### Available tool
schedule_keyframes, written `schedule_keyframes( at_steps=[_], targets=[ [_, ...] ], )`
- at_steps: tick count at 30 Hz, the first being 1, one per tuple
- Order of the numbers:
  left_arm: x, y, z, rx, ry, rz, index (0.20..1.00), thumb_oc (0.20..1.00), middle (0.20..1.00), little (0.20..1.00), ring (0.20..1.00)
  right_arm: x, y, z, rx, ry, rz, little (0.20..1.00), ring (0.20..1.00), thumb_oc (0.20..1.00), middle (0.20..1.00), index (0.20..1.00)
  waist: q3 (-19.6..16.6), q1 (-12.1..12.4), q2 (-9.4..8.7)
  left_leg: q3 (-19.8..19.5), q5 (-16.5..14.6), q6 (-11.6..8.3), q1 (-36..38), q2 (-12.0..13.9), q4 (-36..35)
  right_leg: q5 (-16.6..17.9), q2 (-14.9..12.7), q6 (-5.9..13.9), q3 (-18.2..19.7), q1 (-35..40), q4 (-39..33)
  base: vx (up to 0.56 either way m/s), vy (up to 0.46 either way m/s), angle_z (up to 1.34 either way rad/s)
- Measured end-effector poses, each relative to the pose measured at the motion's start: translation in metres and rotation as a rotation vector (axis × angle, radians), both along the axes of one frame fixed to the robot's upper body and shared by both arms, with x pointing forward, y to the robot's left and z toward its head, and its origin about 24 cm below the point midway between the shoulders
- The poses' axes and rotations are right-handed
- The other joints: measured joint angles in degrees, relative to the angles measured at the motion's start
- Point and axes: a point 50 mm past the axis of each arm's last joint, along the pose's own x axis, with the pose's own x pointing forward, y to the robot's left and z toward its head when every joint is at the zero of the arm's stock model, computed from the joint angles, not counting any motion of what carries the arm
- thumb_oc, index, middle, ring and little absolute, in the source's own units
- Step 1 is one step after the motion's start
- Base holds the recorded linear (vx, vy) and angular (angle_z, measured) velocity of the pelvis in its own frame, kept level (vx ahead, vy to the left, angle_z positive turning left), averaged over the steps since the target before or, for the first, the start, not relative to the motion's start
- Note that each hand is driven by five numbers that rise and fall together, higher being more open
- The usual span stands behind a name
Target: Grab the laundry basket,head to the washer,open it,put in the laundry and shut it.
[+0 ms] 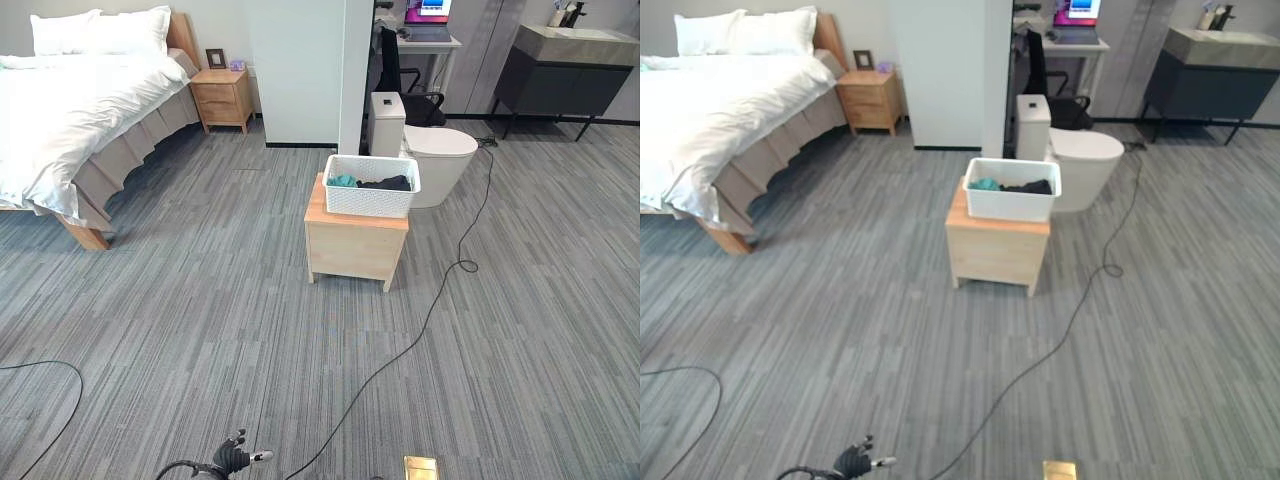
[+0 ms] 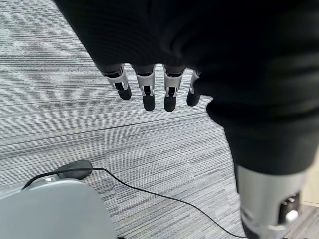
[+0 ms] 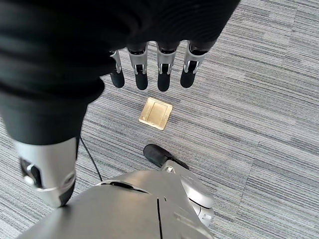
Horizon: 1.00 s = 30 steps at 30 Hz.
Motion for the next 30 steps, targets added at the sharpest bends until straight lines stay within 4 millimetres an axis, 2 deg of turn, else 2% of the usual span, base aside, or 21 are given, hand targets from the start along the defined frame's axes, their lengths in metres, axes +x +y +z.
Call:
schedule_keyframes(
  at_steps=[30],
  targets=[
    [-0.0009, 0.0062, 0.0004, -0.006, -0.003, 0.074, 1.0, 1.0, 1.0, 1.0, 1.0, -0.0017, -0.0009, 0.0, -0.001, 0.006, -0.003, 1.0, 1.0, 1.0, 1.0, 1.0, 0.03, 0.01, 0.07, 0.19, -0.04, 0.03, 0.66, 0.18, -0.06, -0.19, 0.06, -0.07, -0.01, 0.41, -0.01, 0.0, -0.012, 0.0]
  ],
)
